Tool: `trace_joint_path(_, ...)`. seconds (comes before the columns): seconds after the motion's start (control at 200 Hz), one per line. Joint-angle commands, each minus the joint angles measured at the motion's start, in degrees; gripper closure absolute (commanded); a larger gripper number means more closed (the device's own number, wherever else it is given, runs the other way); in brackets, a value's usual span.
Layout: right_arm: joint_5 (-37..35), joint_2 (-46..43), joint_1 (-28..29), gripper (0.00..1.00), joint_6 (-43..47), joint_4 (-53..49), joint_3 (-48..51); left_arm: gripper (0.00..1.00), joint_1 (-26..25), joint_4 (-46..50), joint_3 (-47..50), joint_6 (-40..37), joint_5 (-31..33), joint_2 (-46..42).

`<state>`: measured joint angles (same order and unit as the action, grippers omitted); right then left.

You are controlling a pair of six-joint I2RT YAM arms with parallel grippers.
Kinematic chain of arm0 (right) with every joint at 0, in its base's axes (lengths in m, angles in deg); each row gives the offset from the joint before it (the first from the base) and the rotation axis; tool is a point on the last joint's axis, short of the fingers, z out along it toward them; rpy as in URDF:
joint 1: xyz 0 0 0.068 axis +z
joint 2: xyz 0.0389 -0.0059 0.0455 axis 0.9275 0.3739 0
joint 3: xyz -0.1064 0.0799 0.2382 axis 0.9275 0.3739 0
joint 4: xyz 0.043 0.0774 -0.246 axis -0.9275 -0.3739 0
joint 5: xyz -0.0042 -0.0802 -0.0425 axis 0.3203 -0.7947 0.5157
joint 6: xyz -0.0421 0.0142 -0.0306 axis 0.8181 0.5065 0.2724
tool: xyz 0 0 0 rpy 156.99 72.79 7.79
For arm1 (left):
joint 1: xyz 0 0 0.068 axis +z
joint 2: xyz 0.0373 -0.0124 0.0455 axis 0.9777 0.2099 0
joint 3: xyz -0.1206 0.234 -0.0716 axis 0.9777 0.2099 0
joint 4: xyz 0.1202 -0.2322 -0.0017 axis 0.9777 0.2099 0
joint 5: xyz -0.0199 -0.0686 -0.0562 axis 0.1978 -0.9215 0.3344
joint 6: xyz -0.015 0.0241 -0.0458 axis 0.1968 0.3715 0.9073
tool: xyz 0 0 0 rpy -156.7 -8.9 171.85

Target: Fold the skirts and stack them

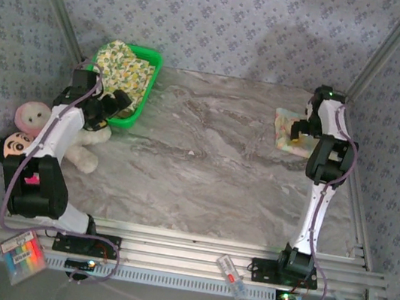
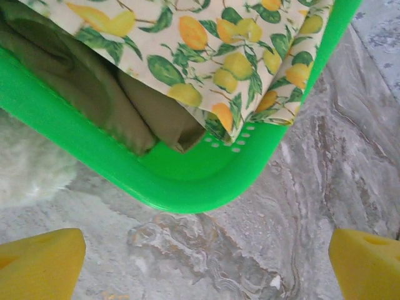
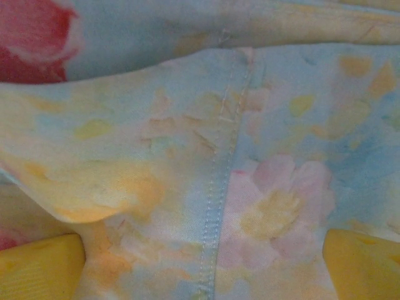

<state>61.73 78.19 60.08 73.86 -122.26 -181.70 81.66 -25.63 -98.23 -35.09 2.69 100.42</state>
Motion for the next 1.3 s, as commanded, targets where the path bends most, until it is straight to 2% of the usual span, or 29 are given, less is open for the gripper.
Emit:
trace_joint_path(0.0, 0.17, 1.67, 0.63, 0.0, 1.66, -2.44, -0.58, 0.0, 0.43, 2.12, -4.31, -2.91, 2.97, 1.86)
trace_joint_path(0.125, -0.24, -3.46, 1.61, 0.0, -0.36, -0.7, 2.16, 0.0, 0.37, 6.65, -10.27, -5.25, 5.04, 7.29)
trace_joint_path(0.225, -3.26, -10.28, 2.52, 0.0, -3.07, 2.88, 7.17, 0.0, 0.35, 10.94, -15.22, -5.98, 6.27, 11.56)
trace_joint_path(0.375, -3.8, -20.59, 3.85, 0.0, -5.5, 7.93, 16.08, 0.0, 0.53, 16.02, -21.52, -6.48, 16.04, 16.09)
trace_joint_path(0.44, -3.64, -24.92, 4.61, 0.0, -6.42, 10.5, 21.16, 0.0, 1.56, 17.28, -23.93, -6.68, 18.22, 18.22)
trace_joint_path(0.55, -1.19, -33.85, 7.24, 0.0, -8.33, 16.6, 31.51, 0.0, 4.3, 19.18, -29.39, -7.5, 16.42, 22.78)
trace_joint_path(0.73, 3.66, -46.93, 11.67, 0.0, -11.67, 28.44, 47.69, 0.06, 7.14, 23.1, -40.56, -11.42, 14.62, 30.85)
trace_joint_path(0.854, 6.68, -52.43, 11.85, 0.0, -16.91, 32.9, 54.09, 0.08, 8.27, 26.27, -48.43, -13.87, 12.79, 36.97)
trace_joint_path(1.019, 6.75, -58.3, 10.91, 0.0, -20.26, 41.08, 63.89, 0.13, 8.27, 30.48, -56.71, -16.86, 10.75, 43.73)
trace_joint_path(1.209, 6.25, -62.86, 7.67, 0.0, -26.55, 42.79, 68.23, 0.34, 8.27, 29.84, -56.89, -16.75, 8.1, 45.32)
trace_joint_path(1.294, 7.98, -66.28, 6.04, 0.0, -28.98, 45.22, 71.19, 0.5, 8.28, 29.25, -56.01, -16.61, 7.42, 45.31)
